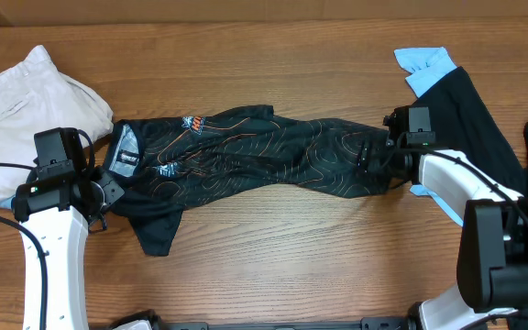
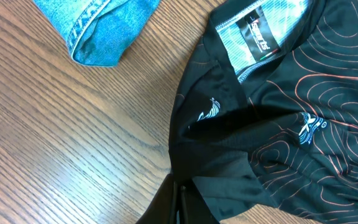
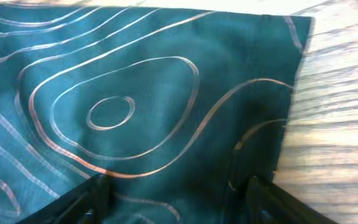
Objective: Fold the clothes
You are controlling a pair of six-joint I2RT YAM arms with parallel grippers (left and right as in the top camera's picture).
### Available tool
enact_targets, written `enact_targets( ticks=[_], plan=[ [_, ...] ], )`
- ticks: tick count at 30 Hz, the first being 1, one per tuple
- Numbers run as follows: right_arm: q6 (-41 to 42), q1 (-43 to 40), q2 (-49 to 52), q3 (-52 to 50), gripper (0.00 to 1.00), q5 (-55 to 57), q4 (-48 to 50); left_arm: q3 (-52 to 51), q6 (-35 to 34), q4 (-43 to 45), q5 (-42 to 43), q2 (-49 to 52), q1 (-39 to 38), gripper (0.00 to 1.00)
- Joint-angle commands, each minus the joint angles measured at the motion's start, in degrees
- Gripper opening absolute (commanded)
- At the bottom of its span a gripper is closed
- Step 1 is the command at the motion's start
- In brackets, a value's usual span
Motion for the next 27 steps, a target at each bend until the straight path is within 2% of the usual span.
enact_targets(
  ticks=[1,2,4,5,6,8,13,18,27],
  plan=[
    [-0.22,-0.13,3.61,-0.74,0.51,-0.79,1.22,0.55,0.59,-0.17,0.11,0.17,0.2,0.04],
    [-0.22,-0.13,3.61,-0.72,0.33,-0.98,1.64,0.55,0.59,-0.13,0.09,0.17,0.22,0.04],
    [-0.22,-0.13,3.19,-0.04,0.12,-1.11,1.81,0.55,0.59,-0.11,0.09,0.17,0.2,0.04],
    [-0.09,-0.13,2.75,0.72,0.06,-1.14,1.03,0.55,0.61,-0.11,0.09,0.17,0.22,0.04],
    [0.24,-0.13,2.08,1.7,0.04,-1.11,-0.35,0.55,0.61,-0.13,0.07,0.17,0.22,0.04],
    [0.42,-0.13,-2.08,6.19,0.04,-1.09,-5.66,0.55,0.61,-0.11,0.07,0.17,0.2,0.04],
    [0.39,-0.13,-11.23,15.26,0.04,-0.44,-10.75,0.55,0.59,0.59,0.07,0.17,0.22,0.04],
    [0.42,-0.13,-15.82,22.97,0.04,-0.02,-17.0,0.55,0.61,0.59,0.07,0.2,0.22,0.04],
    [0.42,-0.13,-22.34,25.24,0.06,-0.04,-34.71,0.55,0.63,0.76,0.04,0.2,0.22,0.04]
  ],
)
